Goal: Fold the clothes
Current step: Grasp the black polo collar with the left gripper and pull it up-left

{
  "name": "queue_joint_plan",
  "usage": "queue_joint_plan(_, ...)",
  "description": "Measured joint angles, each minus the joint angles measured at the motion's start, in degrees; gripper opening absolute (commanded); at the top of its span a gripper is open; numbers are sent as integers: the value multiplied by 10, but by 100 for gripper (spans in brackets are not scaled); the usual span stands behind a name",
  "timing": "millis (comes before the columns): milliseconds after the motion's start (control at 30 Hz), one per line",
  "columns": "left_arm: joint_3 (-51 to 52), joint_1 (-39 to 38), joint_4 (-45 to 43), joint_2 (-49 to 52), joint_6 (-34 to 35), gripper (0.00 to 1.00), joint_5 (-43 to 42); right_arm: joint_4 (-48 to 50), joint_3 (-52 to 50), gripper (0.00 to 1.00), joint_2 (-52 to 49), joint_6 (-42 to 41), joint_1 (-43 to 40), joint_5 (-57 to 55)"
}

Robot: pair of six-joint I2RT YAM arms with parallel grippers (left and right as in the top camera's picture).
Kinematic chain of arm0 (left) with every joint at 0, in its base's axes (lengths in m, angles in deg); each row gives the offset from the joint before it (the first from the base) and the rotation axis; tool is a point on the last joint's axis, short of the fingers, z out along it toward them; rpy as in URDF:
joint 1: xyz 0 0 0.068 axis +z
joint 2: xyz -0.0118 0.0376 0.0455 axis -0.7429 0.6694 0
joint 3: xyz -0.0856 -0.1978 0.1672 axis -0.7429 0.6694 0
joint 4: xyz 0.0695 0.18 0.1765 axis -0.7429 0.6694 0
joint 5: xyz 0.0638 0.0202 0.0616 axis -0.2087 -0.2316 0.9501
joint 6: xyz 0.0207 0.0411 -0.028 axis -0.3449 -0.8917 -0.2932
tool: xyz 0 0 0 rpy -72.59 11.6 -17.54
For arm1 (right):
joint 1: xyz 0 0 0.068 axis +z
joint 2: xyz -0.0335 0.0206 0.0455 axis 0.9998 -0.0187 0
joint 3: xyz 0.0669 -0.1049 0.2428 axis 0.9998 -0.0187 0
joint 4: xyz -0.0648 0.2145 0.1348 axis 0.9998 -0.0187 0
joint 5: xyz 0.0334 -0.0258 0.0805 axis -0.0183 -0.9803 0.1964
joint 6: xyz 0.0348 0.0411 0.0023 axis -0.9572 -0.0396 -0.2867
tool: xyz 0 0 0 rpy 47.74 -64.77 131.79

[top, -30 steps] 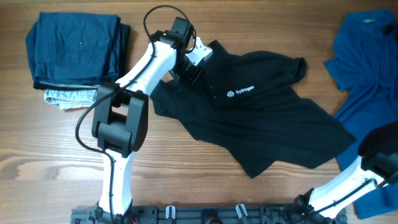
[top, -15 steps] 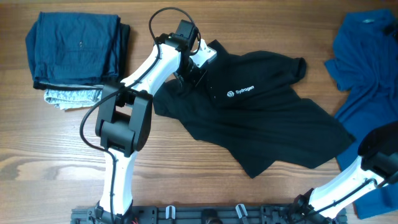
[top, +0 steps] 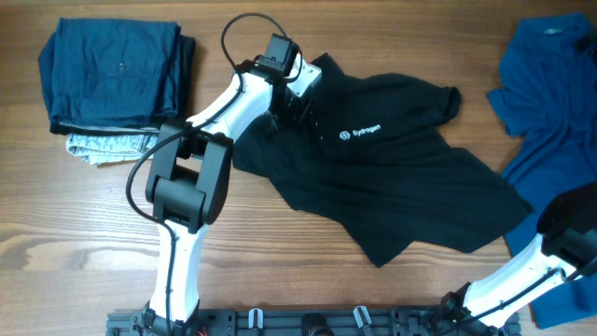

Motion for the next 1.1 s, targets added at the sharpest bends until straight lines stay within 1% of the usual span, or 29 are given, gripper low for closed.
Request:
queue_joint_plan(67,0,0,-36,7,28,4,24,0,0,99,0,0,0,0)
queue_joint_plan(133,-1,-1,-59,12,42,11,34,0,0,99,0,0,0,0)
queue_joint_plan(167,-4,-1,-77,17,48,12,36,0,0,99,0,0,0,0)
queue_joint_plan(267,-14,-1,-130,35,66,10,53,0,0,99,0,0,0,0)
queue_joint_plan(300,-16,-1,-147,39,82,10,72,0,0,99,0,0,0,0)
queue_joint_plan(367,-20,1,-174,46,128,11,137,0,0,100,0,0,0,0)
queue_joint_plan(467,-21,21,-182,49,192,10,206,0,0,100,0,0,0,0)
queue_joint_plan(567,-23,77,-170,49,256,9,247,0,0,100,0,0,0,0)
queue_joint_plan(667,-23,125,-167,49,282,9,251,0,0,100,0,0,0,0)
queue_joint_plan(733,-25,134,-167,49,289,11,236,0,0,100,0,0,0,0)
queue_joint_plan(767,-28,134,-164,48,290,13,229,0,0,99,0,0,0,0)
queue_joint_plan(800,-30,134,-160,48,291,18,225,0,0,100,0,0,0,0)
queue_joint_plan(867,-36,132,-149,45,294,24,216,0,0,100,0,0,0,0)
queue_joint_plan(900,-36,124,-139,36,297,29,211,0,0,100,0,0,0,0)
queue_joint_plan(933,-36,113,-128,18,299,32,207,0,0,100,0,0,0,0)
queue_joint_plan(1000,-36,94,-81,-34,301,34,200,0,0,100,0,0,0,0)
queue_joint_plan(1033,-37,81,-24,-83,301,37,198,1,0,99,0,0,0,0)
queue_joint_plan(1100,-42,65,43,-164,302,40,194,0,0,100,0,0,0,0)
